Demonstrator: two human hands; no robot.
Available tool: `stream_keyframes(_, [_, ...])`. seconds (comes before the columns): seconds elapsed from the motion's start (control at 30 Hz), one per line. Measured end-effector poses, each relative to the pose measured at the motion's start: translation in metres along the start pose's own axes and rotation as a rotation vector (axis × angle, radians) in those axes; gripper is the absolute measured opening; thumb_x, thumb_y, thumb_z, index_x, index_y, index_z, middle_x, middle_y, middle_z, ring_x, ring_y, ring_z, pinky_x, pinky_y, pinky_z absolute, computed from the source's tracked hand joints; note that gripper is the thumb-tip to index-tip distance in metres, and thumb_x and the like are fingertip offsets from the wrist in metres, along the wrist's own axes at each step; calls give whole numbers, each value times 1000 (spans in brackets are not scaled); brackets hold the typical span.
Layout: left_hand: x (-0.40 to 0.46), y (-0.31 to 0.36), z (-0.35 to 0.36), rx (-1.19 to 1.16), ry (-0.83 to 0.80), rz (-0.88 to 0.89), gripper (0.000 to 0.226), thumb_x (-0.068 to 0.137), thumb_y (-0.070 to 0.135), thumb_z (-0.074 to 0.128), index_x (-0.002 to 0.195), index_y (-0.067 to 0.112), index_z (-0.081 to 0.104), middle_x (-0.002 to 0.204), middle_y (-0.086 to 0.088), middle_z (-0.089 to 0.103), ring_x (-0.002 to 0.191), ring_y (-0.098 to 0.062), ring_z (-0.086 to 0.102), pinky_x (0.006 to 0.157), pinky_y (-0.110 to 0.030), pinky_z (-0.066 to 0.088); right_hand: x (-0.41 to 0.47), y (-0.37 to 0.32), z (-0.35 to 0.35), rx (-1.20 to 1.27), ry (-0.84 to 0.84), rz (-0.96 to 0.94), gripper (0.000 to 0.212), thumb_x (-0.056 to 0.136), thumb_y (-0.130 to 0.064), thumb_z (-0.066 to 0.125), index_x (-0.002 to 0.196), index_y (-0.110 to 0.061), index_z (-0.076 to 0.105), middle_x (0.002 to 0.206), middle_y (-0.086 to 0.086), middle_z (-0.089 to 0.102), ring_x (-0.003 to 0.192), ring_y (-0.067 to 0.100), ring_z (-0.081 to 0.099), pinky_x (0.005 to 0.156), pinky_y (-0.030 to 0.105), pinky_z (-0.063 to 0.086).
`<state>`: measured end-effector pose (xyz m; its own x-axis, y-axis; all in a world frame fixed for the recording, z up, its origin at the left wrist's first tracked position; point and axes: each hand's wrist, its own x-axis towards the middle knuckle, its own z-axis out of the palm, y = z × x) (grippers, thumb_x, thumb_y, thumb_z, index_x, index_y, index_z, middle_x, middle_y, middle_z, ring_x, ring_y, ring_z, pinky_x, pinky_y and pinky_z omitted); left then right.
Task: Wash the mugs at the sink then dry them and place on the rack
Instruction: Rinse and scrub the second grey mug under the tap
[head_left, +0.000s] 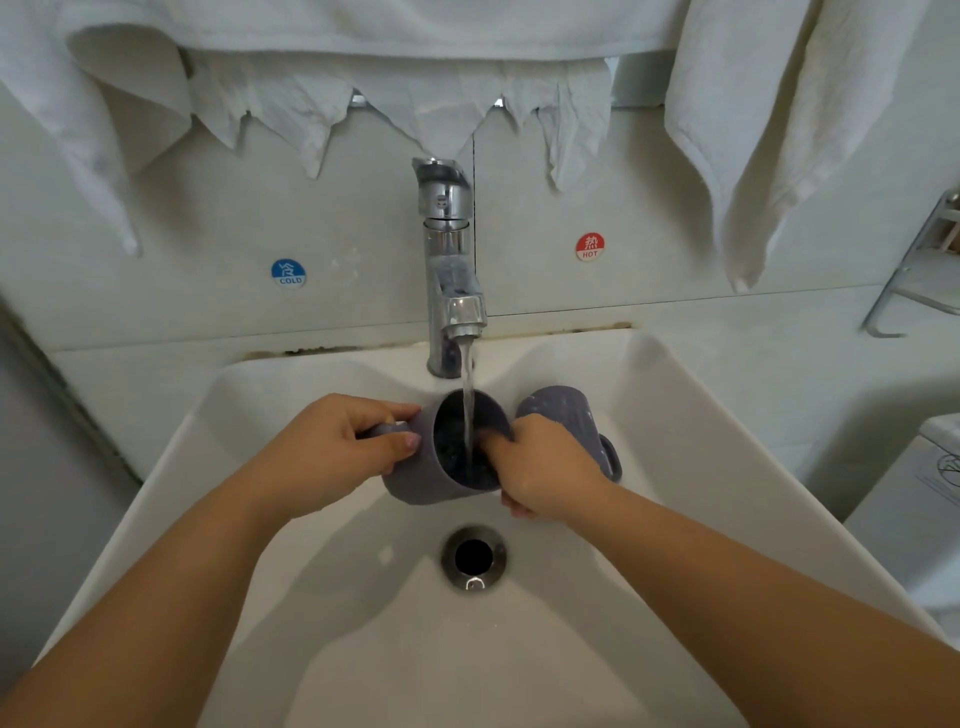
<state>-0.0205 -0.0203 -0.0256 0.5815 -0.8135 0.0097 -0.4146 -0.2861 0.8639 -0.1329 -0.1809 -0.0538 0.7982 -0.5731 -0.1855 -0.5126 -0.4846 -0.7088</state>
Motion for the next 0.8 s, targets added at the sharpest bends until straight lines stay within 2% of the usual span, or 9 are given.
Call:
stream_keyframes(0.07, [0, -2, 0, -9, 19, -22, 25, 92, 8, 62, 78, 25, 72, 116, -11, 70, 106, -39, 63, 94, -53, 52, -5, -3, -2, -205, 119, -104, 47, 100, -43, 33, 73, -11, 56, 72, 8, 62, 73, 29, 63, 67, 37, 51])
stream_keyframes(0.1, [1, -4, -1, -19, 28, -42, 34, 93, 6, 60, 67, 24, 74, 114, -7, 71, 105, -38, 64, 93, -51, 53, -8, -6, -3, -276, 189, -173, 40, 100, -41, 35, 85, -12, 58, 81, 6, 61, 80, 27, 62, 69, 37, 50])
stream_keyframes(0.2, [4, -8, 0, -50, 20, -97, 18, 92, 7, 61, 82, -2, 71, 110, 9, 72, 98, -23, 69, 90, -46, 55, -21, -13, -8, -246, 345, -412, 22, 92, -21, 50, 113, -18, 54, 105, 0, 55, 94, 21, 55, 79, 40, 50])
stream_keyframes(0.3, [7, -9, 0, -86, 42, -124, 27, 93, 8, 60, 100, -18, 62, 111, 1, 72, 92, -12, 69, 89, -46, 55, -25, -14, -4, -23, 66, -429, 33, 80, -9, 49, 108, -22, 62, 100, -3, 64, 94, 18, 59, 84, 39, 51])
stream_keyframes(0.43, [7, -9, 7, -67, 55, -134, 28, 93, 12, 60, 102, -14, 64, 102, -5, 74, 98, -36, 67, 89, -52, 54, -15, -16, 16, 122, -178, -363, 48, 66, -15, 39, 95, -46, 63, 98, -3, 64, 103, 20, 52, 89, 33, 45])
stream_keyframes(0.53, [7, -9, 18, -48, 56, -130, 21, 93, 12, 61, 102, -5, 70, 96, -7, 75, 97, -34, 67, 91, -51, 53, -10, -20, 21, 242, -236, -270, 31, 81, -3, 45, 101, -18, 63, 95, 13, 61, 92, 27, 56, 77, 34, 43])
stream_keyframes(0.6, [8, -9, 20, -31, 50, -114, 21, 92, 11, 62, 103, -4, 71, 97, 3, 74, 96, -24, 69, 93, -49, 53, -12, -18, 19, 221, -277, -265, 23, 86, -1, 47, 104, -9, 59, 95, 14, 61, 92, 27, 59, 76, 34, 45])
stream_keyframes(0.7, [8, -10, 16, -41, 42, -143, 22, 92, 9, 61, 105, -7, 69, 101, 3, 73, 98, -16, 69, 91, -45, 55, -20, -13, 10, 31, -329, -328, 13, 85, 2, 45, 87, -4, 56, 77, 8, 51, 70, 19, 48, 61, 29, 39])
stream_keyframes(0.8, [7, -11, 10, -15, 17, -162, 16, 91, 6, 61, 83, -4, 71, 108, 3, 72, 94, -11, 69, 87, -41, 57, -23, -7, 5, -307, -322, -405, 14, 83, -2, 47, 73, -12, 46, 73, 1, 45, 74, 20, 44, 64, 20, 37])
